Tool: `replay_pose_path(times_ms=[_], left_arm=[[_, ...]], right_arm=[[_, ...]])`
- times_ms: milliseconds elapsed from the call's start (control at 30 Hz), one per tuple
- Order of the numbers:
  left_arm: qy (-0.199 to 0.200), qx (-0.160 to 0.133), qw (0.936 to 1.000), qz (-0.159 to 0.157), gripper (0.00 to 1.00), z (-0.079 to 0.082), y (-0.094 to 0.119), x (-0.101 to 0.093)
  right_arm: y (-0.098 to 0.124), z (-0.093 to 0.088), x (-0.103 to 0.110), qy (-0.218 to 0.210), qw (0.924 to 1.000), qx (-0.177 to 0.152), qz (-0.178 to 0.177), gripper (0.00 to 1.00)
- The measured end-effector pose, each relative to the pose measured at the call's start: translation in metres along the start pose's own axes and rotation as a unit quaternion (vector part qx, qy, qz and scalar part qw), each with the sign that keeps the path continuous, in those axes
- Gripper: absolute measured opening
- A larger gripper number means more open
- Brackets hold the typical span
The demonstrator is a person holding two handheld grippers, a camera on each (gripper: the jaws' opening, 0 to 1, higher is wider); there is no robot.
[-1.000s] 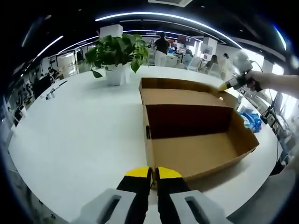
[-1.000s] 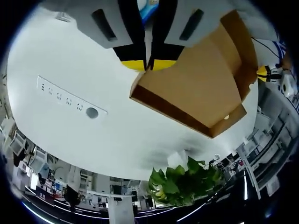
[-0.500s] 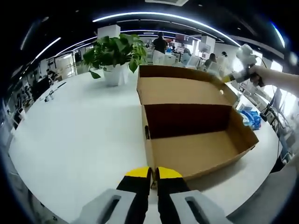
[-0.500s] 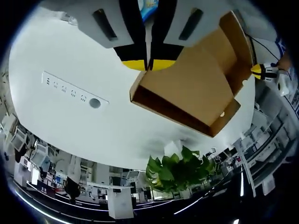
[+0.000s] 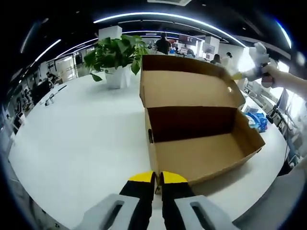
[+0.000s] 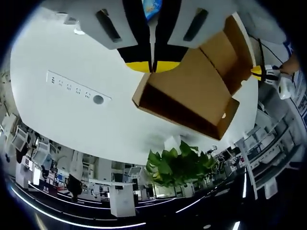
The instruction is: Operate the shoe box by opening the lid, removing the specified soft item, and placing it in the target area until the item is outside and the box remains undamaged.
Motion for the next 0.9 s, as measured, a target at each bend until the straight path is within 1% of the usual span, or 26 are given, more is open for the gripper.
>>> replay_pose_path(times_ms=[267, 467, 700, 900], left_arm=[[0.003, -0.003, 1.0000, -0.004, 0.04, -0.001, 0.001, 0.000], [0.007, -0.006, 0.9999, -0.007, 0.04, -0.001, 0.001, 0.001], [0.012, -0.011, 0.9998, -0.011, 0.04, -0.002, 0.001, 0.001], [0.006, -0.013, 0.9998, -0.011, 0.05, -0.002, 0.001, 0.001]], right_arm=[[0.017, -0.003, 0.011, 0.019, 0.9996, -0.020, 0.000, 0.00], [0.028, -0.007, 0.017, 0.023, 0.9991, -0.034, 0.003, 0.00], [0.040, -0.013, 0.025, 0.016, 0.9985, -0.053, 0.004, 0.00], [0.048, -0.021, 0.033, 0.014, 0.9975, -0.069, 0.001, 0.00]])
Point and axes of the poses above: the point that each gripper's makers call its tool centre point, and the gripper's own axes: y roughly backward along the fingers, x roughly to its left, z roughly out of its top, the point moved 9 cm from there along y, roughly backward along the fingers, and after that the axes turned 1 degree about x, right-handed, at the moved point
